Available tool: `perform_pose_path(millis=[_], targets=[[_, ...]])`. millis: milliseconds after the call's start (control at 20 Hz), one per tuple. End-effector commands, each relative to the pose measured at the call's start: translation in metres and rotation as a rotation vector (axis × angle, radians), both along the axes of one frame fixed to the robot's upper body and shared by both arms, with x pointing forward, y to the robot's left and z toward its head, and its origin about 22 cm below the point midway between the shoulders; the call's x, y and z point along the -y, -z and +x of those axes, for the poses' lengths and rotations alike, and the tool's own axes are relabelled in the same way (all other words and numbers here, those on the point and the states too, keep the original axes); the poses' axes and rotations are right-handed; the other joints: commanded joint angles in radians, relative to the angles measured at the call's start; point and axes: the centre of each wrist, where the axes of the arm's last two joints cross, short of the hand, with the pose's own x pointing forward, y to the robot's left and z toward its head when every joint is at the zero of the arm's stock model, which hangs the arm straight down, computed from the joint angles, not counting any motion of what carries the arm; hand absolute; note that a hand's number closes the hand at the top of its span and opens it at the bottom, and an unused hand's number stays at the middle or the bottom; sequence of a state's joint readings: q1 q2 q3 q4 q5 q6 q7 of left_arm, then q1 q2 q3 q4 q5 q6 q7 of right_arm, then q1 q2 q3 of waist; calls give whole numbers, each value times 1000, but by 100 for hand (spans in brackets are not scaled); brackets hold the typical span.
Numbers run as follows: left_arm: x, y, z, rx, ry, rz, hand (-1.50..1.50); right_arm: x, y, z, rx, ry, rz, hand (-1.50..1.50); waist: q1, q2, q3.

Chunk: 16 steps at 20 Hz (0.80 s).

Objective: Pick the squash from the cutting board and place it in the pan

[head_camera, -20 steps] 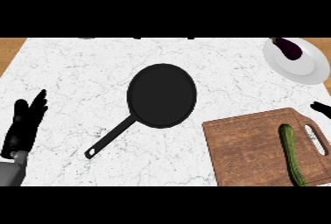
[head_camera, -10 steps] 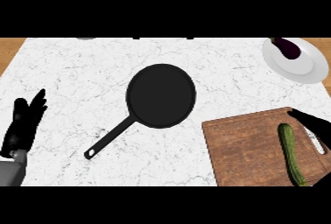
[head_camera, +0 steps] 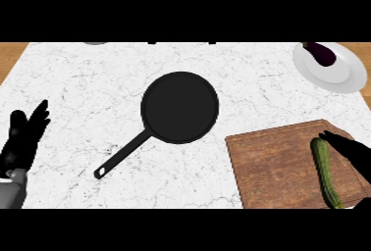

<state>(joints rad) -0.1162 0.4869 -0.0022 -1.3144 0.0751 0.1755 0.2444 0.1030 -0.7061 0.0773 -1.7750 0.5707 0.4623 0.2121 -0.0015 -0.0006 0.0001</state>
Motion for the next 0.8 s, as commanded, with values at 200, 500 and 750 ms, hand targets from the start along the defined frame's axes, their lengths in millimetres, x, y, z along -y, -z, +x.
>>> perform_pose_path(millis=[200, 500, 750], targets=[[12, 19, -2, 4, 0, -1, 0, 2, 0, 11, 2, -11, 1, -150, 0, 0, 0], [2, 16, -1, 1, 11, 5, 0, 8, 30, 12, -19, 16, -20, -150, 0, 1, 0], [11, 26, -1, -8, 3, 10, 0, 2, 28, 22, -50, 15, -7, -150, 1, 1, 0]])
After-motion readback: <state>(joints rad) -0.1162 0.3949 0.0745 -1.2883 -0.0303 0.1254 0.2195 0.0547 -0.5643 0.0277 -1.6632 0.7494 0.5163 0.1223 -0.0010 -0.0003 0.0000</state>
